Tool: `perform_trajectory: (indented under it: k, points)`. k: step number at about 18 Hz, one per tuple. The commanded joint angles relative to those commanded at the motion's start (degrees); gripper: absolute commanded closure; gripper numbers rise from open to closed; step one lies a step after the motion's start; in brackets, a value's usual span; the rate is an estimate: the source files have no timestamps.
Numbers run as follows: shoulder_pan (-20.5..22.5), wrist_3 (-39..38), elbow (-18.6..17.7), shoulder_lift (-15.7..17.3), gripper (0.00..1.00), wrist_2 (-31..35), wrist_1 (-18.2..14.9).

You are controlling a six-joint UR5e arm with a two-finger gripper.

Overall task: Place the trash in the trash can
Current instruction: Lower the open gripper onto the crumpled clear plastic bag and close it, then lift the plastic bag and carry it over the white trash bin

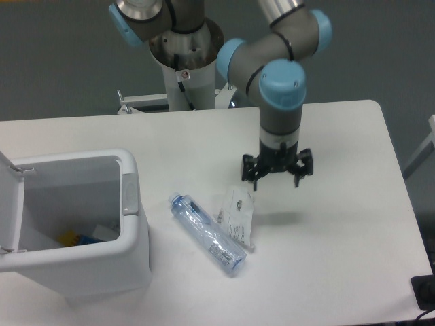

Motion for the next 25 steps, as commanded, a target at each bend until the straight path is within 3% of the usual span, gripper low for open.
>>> perform_trajectory:
  k: [4, 5, 10, 15, 18, 21, 23, 25]
  points:
    - [-0.9, 0.0, 0.0, -1.3, 0.0, -0.5, 0.4]
    - [-0.9, 0.0, -0.1, -1.8, 0.08, -0.5, 0.4]
    - [-1.0, -0.1, -0.5, -2.0, 1.0, -0.3, 0.4]
    - [-0.6, 0.2, -0.1, -1.2, 1.0, 0.3, 0.1]
    - [1.8, 0.5, 0.6, 2.5, 1.0, -0.1, 0.4]
    - [3.9, 0.4, 4.2, 5.6, 1.0, -1.7, 0.3]
    - [5.1, -2.2, 8.2, 7.1, 1.0, -9.1, 0.2]
    - [6.5, -10.3, 11.0, 9.6, 1.0, -15.9, 0.3]
